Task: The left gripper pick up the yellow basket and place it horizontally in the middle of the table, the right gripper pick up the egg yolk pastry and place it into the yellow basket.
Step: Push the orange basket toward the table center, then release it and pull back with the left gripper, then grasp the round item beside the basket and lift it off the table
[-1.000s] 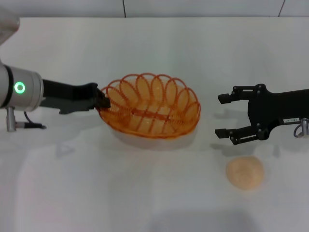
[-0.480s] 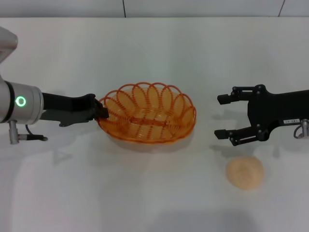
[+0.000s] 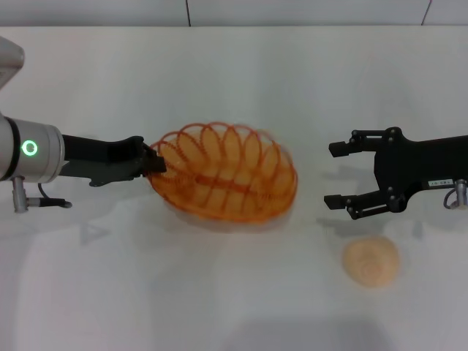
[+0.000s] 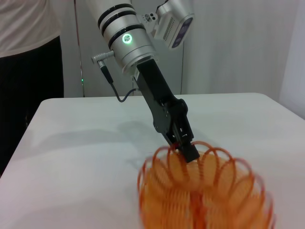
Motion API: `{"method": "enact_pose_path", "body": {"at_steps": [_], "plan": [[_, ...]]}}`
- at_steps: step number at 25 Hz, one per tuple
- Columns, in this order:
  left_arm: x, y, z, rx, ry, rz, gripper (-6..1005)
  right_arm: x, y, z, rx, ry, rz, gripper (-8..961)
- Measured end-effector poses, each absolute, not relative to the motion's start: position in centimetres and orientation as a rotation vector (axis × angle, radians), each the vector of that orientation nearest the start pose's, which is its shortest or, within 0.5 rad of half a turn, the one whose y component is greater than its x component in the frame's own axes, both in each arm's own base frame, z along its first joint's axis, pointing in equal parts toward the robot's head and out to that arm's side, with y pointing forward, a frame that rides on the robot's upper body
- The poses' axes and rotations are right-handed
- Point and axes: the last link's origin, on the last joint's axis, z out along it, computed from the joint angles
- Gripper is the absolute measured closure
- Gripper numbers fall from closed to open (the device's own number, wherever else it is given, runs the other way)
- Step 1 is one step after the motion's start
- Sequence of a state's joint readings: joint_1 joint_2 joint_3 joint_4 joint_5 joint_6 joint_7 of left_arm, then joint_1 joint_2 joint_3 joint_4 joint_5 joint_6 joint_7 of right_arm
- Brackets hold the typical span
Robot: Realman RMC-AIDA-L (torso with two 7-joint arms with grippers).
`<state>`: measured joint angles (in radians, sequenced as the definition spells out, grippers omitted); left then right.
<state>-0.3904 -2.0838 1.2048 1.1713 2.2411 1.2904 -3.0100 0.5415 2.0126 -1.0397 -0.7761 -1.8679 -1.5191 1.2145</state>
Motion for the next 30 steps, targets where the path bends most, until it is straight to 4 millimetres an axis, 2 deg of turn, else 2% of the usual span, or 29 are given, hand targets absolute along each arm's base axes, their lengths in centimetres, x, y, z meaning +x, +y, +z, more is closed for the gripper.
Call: {"method": "enact_pose_path", "body": {"at_steps": [10,18,21,24,30], "plan": [[-25.2,34.2,-0.1,-1.969,-1.989,-0.259,755,23.0,34.3,0.1,-2.904,0.043,0.487,112],[-24.8,34.2,0.7,-2.020,-1.938,-0.261,447,23.1,34.2,0.1,-2.904,0.054,0.498,111],[-24.9,34.4,1.9,-2.086,-1.857,-0.287,321,23.2,34.1,0.2,-2.898,0.067,0.507,111],[-25.3,34.5,3.5,-2.156,-1.740,-0.332,239,23.1,34.1,0.4,-2.892,0.077,0.519,111],[-25.7,34.2,6.0,-2.344,-1.360,-0.439,144,23.6,33.9,1.0,-2.861,0.104,0.534,111]]}}
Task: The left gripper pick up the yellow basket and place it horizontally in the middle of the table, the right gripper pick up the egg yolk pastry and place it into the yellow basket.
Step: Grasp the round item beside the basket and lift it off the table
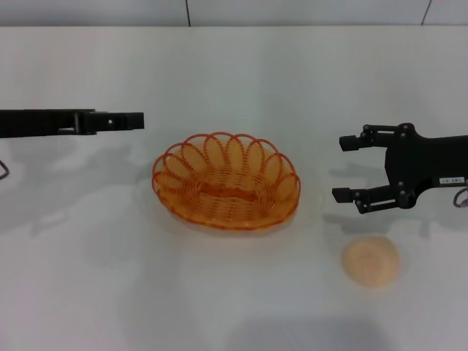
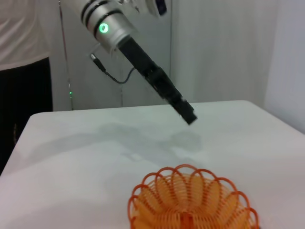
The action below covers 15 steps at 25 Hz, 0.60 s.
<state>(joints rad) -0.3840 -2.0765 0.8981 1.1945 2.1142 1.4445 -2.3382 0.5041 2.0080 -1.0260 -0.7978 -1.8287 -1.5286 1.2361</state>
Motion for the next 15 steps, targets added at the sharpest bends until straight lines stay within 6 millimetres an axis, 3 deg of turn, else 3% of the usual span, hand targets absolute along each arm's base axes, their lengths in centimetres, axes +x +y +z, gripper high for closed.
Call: {"method": "enact_pose_path", "body": {"at_steps": [5,10,15], "plan": [[-25.5,33.7,6.9,-2.496,-1.069,-0.452,139,23.9,33.7,1.0,-2.858,0.115,0.534,111],[-24.7,32.5,6.6,-2.668,-0.817,-0.473,134,23.8,33.5,0.8,-2.867,0.117,0.537,111],[-25.3,30.9,6.3,-2.799,-0.625,-0.507,135,23.8,33.4,0.7,-2.876,0.120,0.543,111]]}}
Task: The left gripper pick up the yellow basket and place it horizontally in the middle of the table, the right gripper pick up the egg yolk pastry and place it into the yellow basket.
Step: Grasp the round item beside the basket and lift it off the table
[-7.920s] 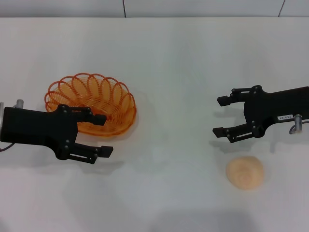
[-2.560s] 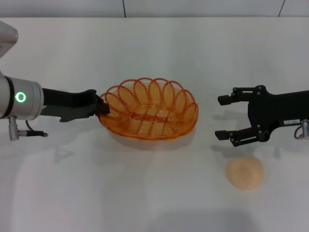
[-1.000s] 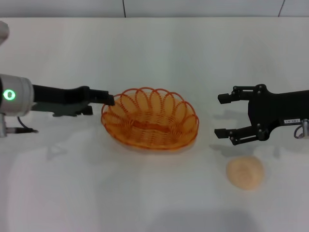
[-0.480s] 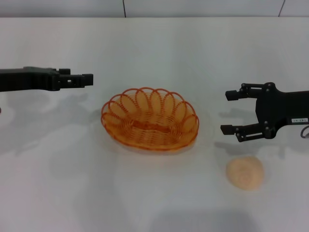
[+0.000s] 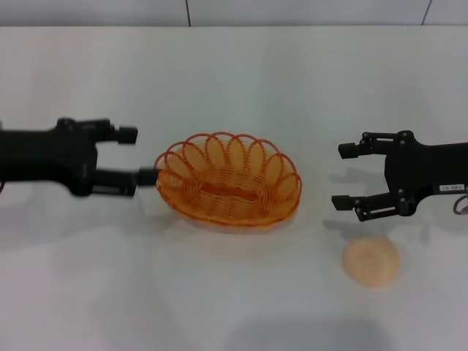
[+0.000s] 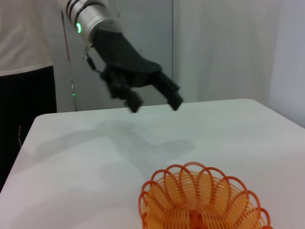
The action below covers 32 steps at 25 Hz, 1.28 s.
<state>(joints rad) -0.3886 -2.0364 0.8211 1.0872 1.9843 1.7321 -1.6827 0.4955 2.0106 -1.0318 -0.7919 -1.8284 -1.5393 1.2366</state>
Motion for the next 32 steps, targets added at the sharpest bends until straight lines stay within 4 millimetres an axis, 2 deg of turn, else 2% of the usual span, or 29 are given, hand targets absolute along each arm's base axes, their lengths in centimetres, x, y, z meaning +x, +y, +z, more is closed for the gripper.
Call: {"method": "enact_pose_path", "body": {"at_steps": [4,9,14,18,24,30,32], "plan": [[-26.5,29.3,6.4,-2.895,-0.509,-0.503,137,23.8,33.3,0.6,-2.881,0.121,0.546,111],[-28.2,27.7,7.7,-2.925,-0.458,-0.484,138,23.7,33.0,0.6,-2.898,0.126,0.563,111],[-29.4,27.0,8.3,-2.920,-0.429,-0.454,140,23.6,33.0,0.6,-2.902,0.148,0.567,112],[-30.0,26.9,8.0,-2.917,-0.409,-0.443,141,23.3,33.1,0.4,-2.936,0.125,0.529,112],[-30.6,27.2,7.3,-2.900,-0.384,-0.425,142,23.0,33.2,1.5,-3.016,0.140,0.265,112],[-30.0,27.8,6.5,-2.897,-0.350,-0.442,144,22.5,32.7,2.8,-3.067,0.207,0.039,111],[-30.0,28.1,6.2,-2.892,-0.365,-0.436,145,22.3,32.5,3.1,-3.099,0.253,-0.094,111]]}}
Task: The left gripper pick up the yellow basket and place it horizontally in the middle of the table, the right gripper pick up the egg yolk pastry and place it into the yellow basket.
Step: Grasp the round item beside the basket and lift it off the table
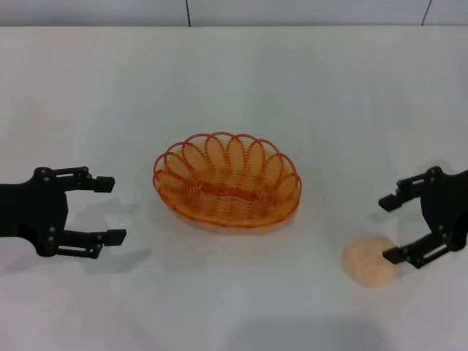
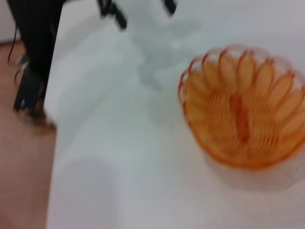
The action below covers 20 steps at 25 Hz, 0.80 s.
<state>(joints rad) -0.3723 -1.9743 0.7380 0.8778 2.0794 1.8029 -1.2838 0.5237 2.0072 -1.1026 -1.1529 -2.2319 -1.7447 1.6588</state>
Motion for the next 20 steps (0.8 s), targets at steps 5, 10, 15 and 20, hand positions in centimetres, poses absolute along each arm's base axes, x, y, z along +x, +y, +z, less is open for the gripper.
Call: {"method": "enact_pose_path", "body": {"at_steps": [5,10,15,20], "plan": [[-29.9,28.4,5.8,-2.888,-0.371,-0.429,146,22.3,32.1,2.8,-3.135,0.278,-0.165,111],[-29.8,28.5,5.7,-2.891,-0.366,-0.429,146,22.7,32.2,1.9,-3.127,0.282,-0.175,112],[-29.6,28.7,5.5,-2.892,-0.353,-0.437,147,23.2,32.1,0.8,-3.136,0.307,-0.196,126],[-29.4,28.8,5.3,-2.893,-0.344,-0.441,147,23.4,31.9,0.4,-3.157,0.316,-0.216,161]]}}
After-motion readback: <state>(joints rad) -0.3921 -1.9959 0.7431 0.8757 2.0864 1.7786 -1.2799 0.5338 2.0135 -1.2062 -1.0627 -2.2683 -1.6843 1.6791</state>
